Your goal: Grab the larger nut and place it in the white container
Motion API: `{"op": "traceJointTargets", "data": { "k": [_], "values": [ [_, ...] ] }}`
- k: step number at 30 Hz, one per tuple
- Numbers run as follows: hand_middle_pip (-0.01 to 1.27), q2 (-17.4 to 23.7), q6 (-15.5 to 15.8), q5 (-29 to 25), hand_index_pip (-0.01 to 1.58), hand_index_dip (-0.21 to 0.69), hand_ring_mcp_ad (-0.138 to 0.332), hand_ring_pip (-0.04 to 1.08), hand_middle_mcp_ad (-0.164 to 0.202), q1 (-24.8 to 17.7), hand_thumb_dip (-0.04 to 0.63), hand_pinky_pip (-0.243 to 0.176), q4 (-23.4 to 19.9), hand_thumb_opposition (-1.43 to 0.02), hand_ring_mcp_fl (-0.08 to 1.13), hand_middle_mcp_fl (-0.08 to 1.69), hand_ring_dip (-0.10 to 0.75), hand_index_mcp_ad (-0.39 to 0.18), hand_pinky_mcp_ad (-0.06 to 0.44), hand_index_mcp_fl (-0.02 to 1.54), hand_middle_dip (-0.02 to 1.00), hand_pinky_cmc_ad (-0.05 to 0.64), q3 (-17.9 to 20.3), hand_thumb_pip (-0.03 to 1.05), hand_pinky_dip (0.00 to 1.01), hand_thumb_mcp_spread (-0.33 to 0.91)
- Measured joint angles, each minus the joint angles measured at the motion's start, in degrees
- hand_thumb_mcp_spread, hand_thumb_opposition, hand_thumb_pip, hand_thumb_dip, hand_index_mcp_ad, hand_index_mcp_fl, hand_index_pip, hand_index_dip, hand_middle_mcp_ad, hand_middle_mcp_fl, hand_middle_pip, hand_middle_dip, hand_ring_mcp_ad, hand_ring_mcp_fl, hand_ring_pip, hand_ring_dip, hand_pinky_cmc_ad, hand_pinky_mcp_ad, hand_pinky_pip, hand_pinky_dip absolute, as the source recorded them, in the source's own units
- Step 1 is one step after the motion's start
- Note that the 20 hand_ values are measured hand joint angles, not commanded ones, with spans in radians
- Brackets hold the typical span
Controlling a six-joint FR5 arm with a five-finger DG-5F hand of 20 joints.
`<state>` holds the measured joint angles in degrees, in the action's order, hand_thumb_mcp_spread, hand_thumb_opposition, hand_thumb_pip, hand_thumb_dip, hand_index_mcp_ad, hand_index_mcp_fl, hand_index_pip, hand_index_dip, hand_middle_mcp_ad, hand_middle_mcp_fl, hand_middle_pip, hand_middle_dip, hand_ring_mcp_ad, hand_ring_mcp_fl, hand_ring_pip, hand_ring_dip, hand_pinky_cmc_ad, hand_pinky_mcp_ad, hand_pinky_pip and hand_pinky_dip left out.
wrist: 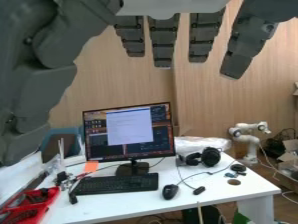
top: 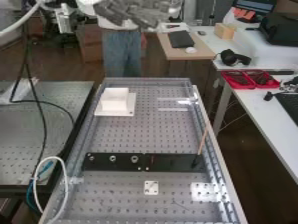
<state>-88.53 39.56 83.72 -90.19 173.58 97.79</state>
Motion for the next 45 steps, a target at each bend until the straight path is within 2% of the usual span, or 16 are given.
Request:
{"op": "traceJointTargets", "data": {
  "k": [4, 9, 15, 19, 22, 27, 30, 34, 36, 45],
  "values": [
    [0.14, 0.2, 0.2, -2.1, 0.08, 0.01, 0.185, 0.1, 0.087, -0.4, 0.063, -0.091, -1.7, -0.74, 0.0, 0.01, 0.079, -0.003, 0.314, 0.03, 0.19, 0.394, 2.3, 0.42, 0.34, 0.22],
    [0.14, 0.8, 1.2, -6.4, 0.08, 0.01, 0.187, 0.1, 0.087, -1.0, 0.08, -0.091, -6.7, -0.74, 0.0, 0.02, 0.079, -0.007, 0.314, 0.03, 0.19, 0.393, 7.1, 0.47, 0.35, 0.21],
    [0.14, 0.4, 0.5, -10.3, 0.08, 0.002, 0.188, 0.1, 0.087, -1.2, 0.094, -0.091, -10.5, -0.76, 0.0, 0.02, 0.075, -0.003, 0.314, 0.03, 0.19, 0.393, 11.4, 0.48, 0.35, 0.21],
    [0.14, -0.2, 0.6, -11.2, 0.08, -0.024, 0.188, 0.1, 0.086, -0.9, 0.098, -0.091, -11.7, -0.77, 0.0, 0.03, 0.079, -0.007, 0.314, 0.03, 0.19, 0.393, 12.9, 0.48, 0.35, 0.21],
    [0.14, -0.6, 0.5, -11.8, 0.09, -0.044, 0.188, 0.1, 0.087, -0.4, 0.108, -0.091, -11.9, -0.77, 0.0, 0.03, 0.075, -0.003, 0.314, 0.02, 0.19, 0.393, 13.4, 0.55, 0.35, 0.21],
    [0.14, -1.0, 0.5, -13.7, 0.19, -0.042, 0.188, 0.1, 0.087, -0.3, 0.126, -0.091, -13.4, -0.77, 0.0, 0.03, 0.075, -0.007, 0.314, 0.04, 0.19, 0.393, 14.9, 0.56, 0.35, 0.23],
    [0.14, -1.7, -0.6, -15.3, 0.28, -0.038, 0.188, 0.1, 0.087, -0.3, 0.159, -0.091, -14.9, -0.77, 0.0, 0.03, 0.079, -0.007, 0.311, 0.04, 0.19, 0.393, 16.6, 0.56, 0.35, 0.23],
    [0.14, -2.3, -1.6, -16.4, 0.42, -0.024, 0.19, 0.1, 0.087, -0.3, 0.159, -0.091, -17.1, -0.79, 0.0, 0.03, 0.075, -0.007, 0.311, 0.04, 0.19, 0.393, 18.6, 0.56, 0.36, 0.23],
    [0.14, -2.6, -2.0, -17.1, 0.53, -0.012, 0.19, 0.1, 0.087, -0.3, 0.159, -0.091, -18.6, -0.79, 0.0, 0.03, 0.075, -0.016, 0.314, 0.04, 0.19, 0.393, 19.8, 0.62, 0.37, 0.24],
    [0.14, -4.5, -3.7, -18.7, 1.05, 0.066, 0.19, 0.1, 0.087, 0.1, 0.176, -0.089, -23.5, -0.82, 0.0, 0.0, 0.075, -0.037, 0.314, 0.01, 0.19, 0.393, 23.9, 0.64, 0.38, 0.27]
  ]
}}
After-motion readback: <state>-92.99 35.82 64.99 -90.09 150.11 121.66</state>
